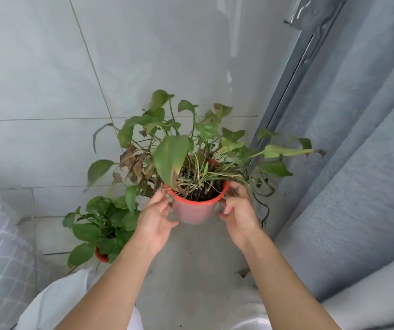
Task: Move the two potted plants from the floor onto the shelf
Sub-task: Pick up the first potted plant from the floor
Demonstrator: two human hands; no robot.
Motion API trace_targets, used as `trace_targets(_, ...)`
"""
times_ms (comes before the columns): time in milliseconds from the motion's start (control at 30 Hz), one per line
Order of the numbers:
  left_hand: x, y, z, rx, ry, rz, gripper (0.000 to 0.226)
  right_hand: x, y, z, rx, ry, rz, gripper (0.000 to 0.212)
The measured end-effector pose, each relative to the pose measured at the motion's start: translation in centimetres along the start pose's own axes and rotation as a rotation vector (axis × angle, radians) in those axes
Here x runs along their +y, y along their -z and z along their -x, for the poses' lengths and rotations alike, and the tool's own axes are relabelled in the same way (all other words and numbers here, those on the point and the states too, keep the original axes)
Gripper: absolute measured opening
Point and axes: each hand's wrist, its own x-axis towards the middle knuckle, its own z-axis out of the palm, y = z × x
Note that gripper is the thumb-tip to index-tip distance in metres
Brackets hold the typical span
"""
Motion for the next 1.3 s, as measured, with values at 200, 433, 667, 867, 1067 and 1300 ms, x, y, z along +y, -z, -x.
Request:
trace_targets(200,0.9,0.8,0.1,-0.043,-0.046,0.047,0.046,-1.4,-1.5,0.3,-0.093,0.010,-0.041,0.060)
trace_targets(433,2.3,1.5,-0.4,-0.033,-0.039,0.056,0.042,-1.9,-3.1,0.5,-0.161,0.040,-0.026,0.068)
trace_targets(667,3.5,1.5,-0.5,-0.021,-0.021,0.130,0.048,-2.5,-5.0,1.0,-0.163,0.028,-0.061,0.097)
trace_targets(867,3.7,2.2,-0.7,-0.029,0.015,0.260,0.048,-2.9,-6.0,1.0,-0.165,0.005,-0.051,0.086)
trace_targets(1067,4.4,2.3,-1.1,0.024,0.109,0.327,0.039,-2.8,-6.6,1.2,-0.196,0.029,-0.025,0.088)
trace_targets(1300,5.4,1.6,-1.2,0.066,0.202,0.383,0.019,-3.1,-6.8,0.9,-0.188,0.054,-0.055,0.083)
